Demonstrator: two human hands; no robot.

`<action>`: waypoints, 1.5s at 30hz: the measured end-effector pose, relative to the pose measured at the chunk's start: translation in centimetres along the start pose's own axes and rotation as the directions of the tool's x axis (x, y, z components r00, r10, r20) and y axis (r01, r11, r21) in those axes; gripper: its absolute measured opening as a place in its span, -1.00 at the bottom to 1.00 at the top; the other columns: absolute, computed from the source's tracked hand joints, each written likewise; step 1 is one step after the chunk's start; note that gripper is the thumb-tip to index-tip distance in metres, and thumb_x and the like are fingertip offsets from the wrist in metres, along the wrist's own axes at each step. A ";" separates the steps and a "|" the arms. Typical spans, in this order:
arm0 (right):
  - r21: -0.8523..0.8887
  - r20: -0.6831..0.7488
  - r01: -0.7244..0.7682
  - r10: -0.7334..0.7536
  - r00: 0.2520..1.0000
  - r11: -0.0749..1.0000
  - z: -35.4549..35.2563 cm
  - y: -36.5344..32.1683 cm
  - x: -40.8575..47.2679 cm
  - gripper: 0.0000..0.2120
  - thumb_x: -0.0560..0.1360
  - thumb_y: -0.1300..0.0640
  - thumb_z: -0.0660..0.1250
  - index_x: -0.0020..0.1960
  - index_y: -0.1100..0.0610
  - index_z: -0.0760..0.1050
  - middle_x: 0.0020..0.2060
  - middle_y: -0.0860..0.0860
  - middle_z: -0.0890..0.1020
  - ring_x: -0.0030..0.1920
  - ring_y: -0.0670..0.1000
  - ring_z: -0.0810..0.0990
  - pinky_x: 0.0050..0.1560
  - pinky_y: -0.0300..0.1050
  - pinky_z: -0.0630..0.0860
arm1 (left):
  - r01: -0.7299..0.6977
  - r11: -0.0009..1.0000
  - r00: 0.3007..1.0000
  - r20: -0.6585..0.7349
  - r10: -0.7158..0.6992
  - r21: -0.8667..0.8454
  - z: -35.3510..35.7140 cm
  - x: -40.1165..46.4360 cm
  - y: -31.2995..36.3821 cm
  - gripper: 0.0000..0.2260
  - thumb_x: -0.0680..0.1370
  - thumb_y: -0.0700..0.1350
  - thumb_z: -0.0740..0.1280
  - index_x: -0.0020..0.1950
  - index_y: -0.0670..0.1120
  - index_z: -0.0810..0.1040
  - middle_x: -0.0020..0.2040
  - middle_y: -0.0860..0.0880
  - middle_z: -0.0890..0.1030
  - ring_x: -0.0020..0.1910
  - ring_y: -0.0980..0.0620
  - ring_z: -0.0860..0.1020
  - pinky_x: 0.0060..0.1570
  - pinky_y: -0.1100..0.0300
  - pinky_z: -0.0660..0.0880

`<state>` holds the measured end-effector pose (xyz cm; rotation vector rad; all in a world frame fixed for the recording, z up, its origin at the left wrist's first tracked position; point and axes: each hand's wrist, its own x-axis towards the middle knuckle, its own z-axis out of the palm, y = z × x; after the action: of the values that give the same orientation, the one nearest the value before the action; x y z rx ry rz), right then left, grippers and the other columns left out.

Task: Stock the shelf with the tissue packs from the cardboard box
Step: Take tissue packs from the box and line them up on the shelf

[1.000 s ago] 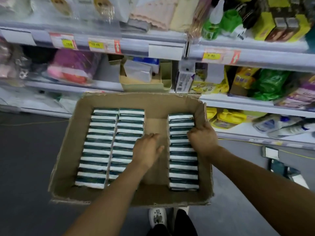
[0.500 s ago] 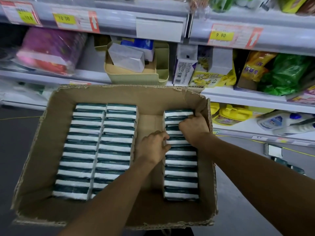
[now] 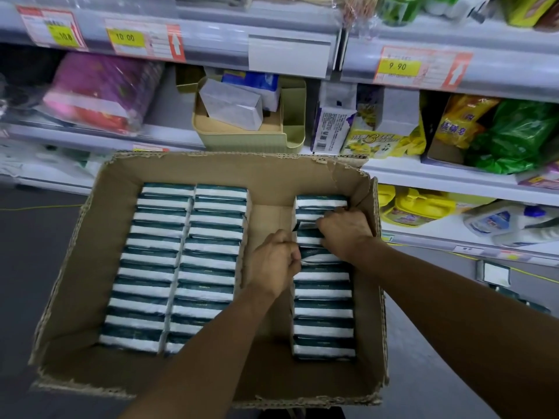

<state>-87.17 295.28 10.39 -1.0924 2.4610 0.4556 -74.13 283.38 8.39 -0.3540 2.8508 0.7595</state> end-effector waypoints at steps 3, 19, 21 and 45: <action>-0.018 0.051 0.004 -0.003 0.999 1.000 0.1 -0.3 0.1 -0.75 0.58 0.18 0.21 0.24 0.08 0.50 0.22 0.05 0.54 0.30 0.12 0.42 0.15 -0.01 0.42 | -0.064 0.994 0.998 0.020 0.066 -0.084 -0.3 -0.6 -1.4 -0.96 0.50 -0.12 0.41 -0.15 -0.03 0.59 -0.02 0.15 0.45 -0.02 0.16 0.46 0.01 0.25 0.39; 0.801 -0.340 0.182 0.183 0.923 0.570 -8.3 1.3 -8.9 -0.91 0.60 0.22 0.18 -0.09 0.15 0.34 -0.31 0.01 0.47 -0.31 -0.04 0.44 -0.22 -0.03 0.38 | 0.217 0.769 0.926 -0.122 -0.356 -0.601 -11.1 -5.8 -0.3 -0.90 0.64 -0.24 0.16 -0.04 -0.25 0.34 -0.26 -0.09 0.38 -0.31 0.04 0.37 -0.36 0.29 0.28; 0.783 -0.406 0.225 0.203 0.891 0.579 -10.2 0.7 -11.4 -0.91 0.61 0.20 0.17 -0.07 0.14 0.33 -0.31 -0.07 0.42 -0.32 -0.14 0.40 -0.24 -0.04 0.32 | 0.219 0.686 0.896 -0.136 -0.423 -0.694 -13.1 -6.0 0.9 -0.89 0.64 -0.20 0.19 0.05 -0.26 0.39 -0.19 -0.08 0.46 -0.22 0.00 0.44 -0.31 0.31 0.34; 0.726 -0.514 0.357 0.120 0.850 0.588 -31.2 3.4 -29.7 0.04 0.30 0.12 0.59 0.55 -0.20 0.00 0.44 -0.11 0.26 0.39 -0.08 0.29 0.35 -0.10 0.39 | -0.091 0.495 0.996 -0.090 0.027 -0.864 -34.4 -11.3 16.2 -0.85 0.51 -0.05 0.44 0.08 0.02 0.65 -0.06 -0.09 0.70 -0.14 -0.02 0.68 -0.17 0.12 0.59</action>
<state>-78.86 302.01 52.20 -1.0083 2.4761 -1.0919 -71.18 281.68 47.90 -0.3848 2.2519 2.2297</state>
